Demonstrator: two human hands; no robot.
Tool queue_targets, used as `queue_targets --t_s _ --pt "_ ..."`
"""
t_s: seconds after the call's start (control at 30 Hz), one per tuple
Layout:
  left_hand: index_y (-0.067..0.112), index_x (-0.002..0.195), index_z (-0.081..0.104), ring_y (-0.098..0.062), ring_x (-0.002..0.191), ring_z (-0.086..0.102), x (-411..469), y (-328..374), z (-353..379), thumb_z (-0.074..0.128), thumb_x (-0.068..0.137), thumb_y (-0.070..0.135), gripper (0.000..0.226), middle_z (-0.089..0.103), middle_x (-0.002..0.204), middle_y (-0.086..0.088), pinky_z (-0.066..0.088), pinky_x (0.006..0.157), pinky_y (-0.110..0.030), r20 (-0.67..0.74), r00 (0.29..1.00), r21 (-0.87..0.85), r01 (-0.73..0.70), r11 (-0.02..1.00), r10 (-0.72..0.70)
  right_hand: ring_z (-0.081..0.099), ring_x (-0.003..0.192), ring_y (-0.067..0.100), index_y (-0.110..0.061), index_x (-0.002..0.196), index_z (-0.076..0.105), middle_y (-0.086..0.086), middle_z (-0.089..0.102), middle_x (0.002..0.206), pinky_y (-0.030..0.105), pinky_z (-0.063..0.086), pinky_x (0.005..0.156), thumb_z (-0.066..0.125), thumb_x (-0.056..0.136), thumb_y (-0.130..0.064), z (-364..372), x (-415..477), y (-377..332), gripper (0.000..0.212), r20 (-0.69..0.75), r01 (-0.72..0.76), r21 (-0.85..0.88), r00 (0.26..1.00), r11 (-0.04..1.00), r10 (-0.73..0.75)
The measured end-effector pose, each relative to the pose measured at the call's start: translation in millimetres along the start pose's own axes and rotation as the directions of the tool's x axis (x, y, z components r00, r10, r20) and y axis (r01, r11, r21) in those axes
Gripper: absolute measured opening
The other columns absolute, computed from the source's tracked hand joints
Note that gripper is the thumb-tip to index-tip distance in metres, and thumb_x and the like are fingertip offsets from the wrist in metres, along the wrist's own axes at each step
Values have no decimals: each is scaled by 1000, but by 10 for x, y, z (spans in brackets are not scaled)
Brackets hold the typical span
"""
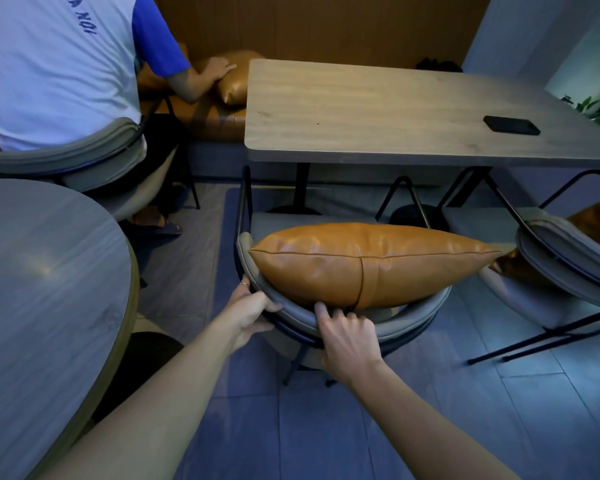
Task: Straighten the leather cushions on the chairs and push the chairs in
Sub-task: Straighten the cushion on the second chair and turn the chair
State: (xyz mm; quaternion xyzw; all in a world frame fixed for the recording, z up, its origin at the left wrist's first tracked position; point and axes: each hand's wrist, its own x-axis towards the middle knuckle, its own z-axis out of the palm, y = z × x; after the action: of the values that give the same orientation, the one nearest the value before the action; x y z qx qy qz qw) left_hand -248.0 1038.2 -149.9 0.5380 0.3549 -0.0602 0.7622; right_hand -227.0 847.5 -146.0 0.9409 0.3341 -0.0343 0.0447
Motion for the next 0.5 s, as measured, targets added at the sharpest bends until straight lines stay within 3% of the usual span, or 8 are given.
queue_targets --t_s 0.1,0.23,0.37,0.5 --pt "19 135 54 -38 117 60 49 24 -98 56 82 -18 65 68 120 -12 49 98 -66 -45 999 -21 21 1000 -22 66 92 35 -16 129 41 13 64 105 41 49 73 74 78 -16 4 19 -135 61 32 21 -38 999 999 -20" --pt "20 129 58 -31 109 63 42 1 -124 58 84 -16 58 71 115 -7 54 83 -53 -38 999 -19 12 1000 -13 65 90 35 -15 126 39 14 63 102 41 48 72 77 75 -14 -4 61 -160 64 48 21 -52 999 998 -18" --pt "19 130 54 -30 106 60 26 -17 8 54 84 -16 58 66 122 -9 51 89 -58 -47 999 -31 14 999 -15 67 81 30 -16 121 42 9 64 95 36 42 60 72 74 -8 -15 39 -54 56 74 32 -115 997 993 -24" --pt "20 122 53 -31 106 59 -32 -73 72 55 86 -16 51 63 126 -11 50 90 -58 -52 998 -21 37 999 -38 68 81 30 -16 118 43 10 66 95 34 44 60 73 72 -8 20 -29 11 56 117 57 -132 992 990 -42"
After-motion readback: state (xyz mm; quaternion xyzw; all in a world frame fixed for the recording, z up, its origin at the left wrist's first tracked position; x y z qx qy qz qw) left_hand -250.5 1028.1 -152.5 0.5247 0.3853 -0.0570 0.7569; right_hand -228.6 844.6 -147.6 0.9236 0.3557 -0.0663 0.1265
